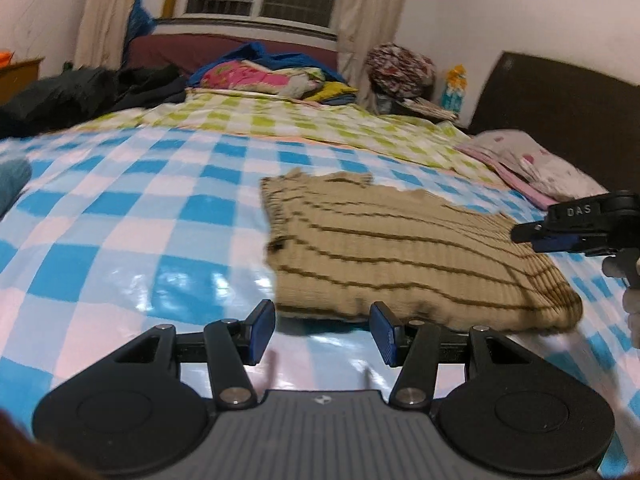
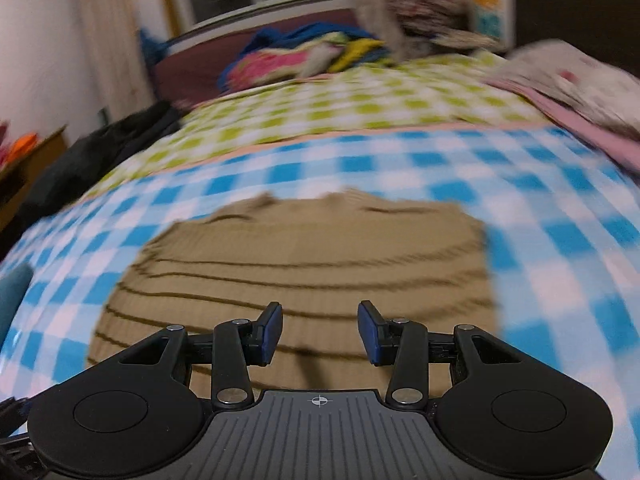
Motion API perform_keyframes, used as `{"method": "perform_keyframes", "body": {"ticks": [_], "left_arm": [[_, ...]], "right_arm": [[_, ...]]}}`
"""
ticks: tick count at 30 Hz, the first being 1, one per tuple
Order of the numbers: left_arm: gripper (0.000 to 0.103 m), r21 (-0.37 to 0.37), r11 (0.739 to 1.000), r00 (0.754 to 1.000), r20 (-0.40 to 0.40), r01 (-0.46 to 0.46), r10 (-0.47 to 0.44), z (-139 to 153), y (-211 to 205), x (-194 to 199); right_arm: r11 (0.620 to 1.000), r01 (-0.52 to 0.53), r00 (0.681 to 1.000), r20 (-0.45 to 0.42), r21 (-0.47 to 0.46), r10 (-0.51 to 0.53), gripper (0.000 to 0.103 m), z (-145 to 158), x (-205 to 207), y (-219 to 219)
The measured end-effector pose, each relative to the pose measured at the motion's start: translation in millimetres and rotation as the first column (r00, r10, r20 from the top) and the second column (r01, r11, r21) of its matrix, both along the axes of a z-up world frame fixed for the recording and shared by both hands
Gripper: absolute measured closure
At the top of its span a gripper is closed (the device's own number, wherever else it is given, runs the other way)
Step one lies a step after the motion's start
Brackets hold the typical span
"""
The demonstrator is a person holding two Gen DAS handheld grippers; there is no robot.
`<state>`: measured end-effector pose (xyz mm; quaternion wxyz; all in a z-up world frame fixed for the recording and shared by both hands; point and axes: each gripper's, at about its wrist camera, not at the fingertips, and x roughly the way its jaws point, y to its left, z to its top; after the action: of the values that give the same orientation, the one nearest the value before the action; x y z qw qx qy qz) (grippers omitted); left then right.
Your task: Fold small clothes
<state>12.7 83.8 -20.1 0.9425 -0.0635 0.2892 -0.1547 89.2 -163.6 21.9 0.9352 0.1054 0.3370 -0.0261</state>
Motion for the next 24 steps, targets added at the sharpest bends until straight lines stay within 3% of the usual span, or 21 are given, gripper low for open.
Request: {"method": "perform_keyframes", "body": {"ticks": [2, 6, 11, 15, 18, 21, 24], "left_arm": [[0.047, 0.033, 0.999, 1.0, 0.008, 0.03, -0.03, 5, -16, -5], [0.046, 0.112, 0.989, 0.995, 0.021, 0.099, -0.102, 13, -56, -12], [0.046, 0.227, 0.955, 0.977, 0.05, 0.193, -0.21, 18, -117, -17], [0.044, 0.332, 0.903, 0.946, 0.079, 0.274, -0.316, 15, -172, -22], [0.038, 0.397, 0.859, 0.917, 0.092, 0.324, -0.388, 7, -204, -26], [0.038, 0.452, 0.816, 0.894, 0.085, 0.359, -0.44, -2, -231, -31], [0.038, 0.5, 0.775, 0.877, 0.062, 0.386, -0.477, -15, -251, -32]], "right_arm": [[0.998, 0.052, 0.999, 0.005, 0.03, -0.053, 0.062, -5, -11, -25], [0.975, 0.113, 0.993, 0.015, 0.189, -0.118, 0.062, -23, -26, -70], [0.921, 0.148, 0.982, 0.059, 0.359, -0.181, 0.061, -42, -33, -111], [0.881, 0.139, 0.976, 0.087, 0.451, -0.198, 0.061, -52, -37, -141], [0.839, 0.147, 0.978, 0.051, 0.524, -0.203, 0.06, -62, -39, -164], [0.779, 0.162, 0.973, 0.032, 0.606, -0.228, 0.06, -69, -42, -185], [0.753, 0.155, 0.975, 0.026, 0.64, -0.222, 0.06, -72, -45, -191]]}}
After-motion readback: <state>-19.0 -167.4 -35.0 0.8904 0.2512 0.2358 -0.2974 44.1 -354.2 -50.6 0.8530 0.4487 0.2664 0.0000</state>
